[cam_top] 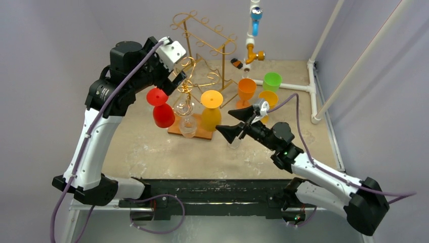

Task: Place the wine glass upside down on the wine glass rack
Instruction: Turn the wine glass upside down at the wine rack.

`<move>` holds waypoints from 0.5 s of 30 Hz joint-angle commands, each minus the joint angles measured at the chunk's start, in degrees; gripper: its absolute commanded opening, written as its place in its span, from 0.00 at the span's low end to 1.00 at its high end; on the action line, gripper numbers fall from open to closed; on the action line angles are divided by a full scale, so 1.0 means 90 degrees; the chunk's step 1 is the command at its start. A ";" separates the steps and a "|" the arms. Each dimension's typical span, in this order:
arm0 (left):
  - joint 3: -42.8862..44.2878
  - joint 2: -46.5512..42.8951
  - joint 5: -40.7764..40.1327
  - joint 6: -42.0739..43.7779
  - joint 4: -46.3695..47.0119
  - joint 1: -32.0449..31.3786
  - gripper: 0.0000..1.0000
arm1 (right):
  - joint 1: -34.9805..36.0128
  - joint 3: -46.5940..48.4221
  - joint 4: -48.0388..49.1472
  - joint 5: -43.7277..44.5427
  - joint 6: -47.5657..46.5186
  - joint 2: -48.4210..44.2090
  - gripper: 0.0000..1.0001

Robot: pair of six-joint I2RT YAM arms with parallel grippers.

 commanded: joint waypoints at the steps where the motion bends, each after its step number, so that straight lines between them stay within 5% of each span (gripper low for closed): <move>1: -0.0242 0.0023 -0.0267 -0.0170 -0.0212 -0.0026 0.96 | 0.0010 0.0321 -0.1412 0.0308 -0.0234 -0.0953 0.99; 8: 0.0084 0.0574 0.0208 -0.0235 -0.0666 -0.0026 1.00 | -0.0026 0.1369 -0.3474 0.0627 -0.0313 -0.1623 0.96; 15: 0.0132 0.0827 0.0495 -0.0360 -0.0691 -0.0026 0.94 | -0.0354 0.2927 -0.4269 0.0826 -0.0237 -0.1046 0.86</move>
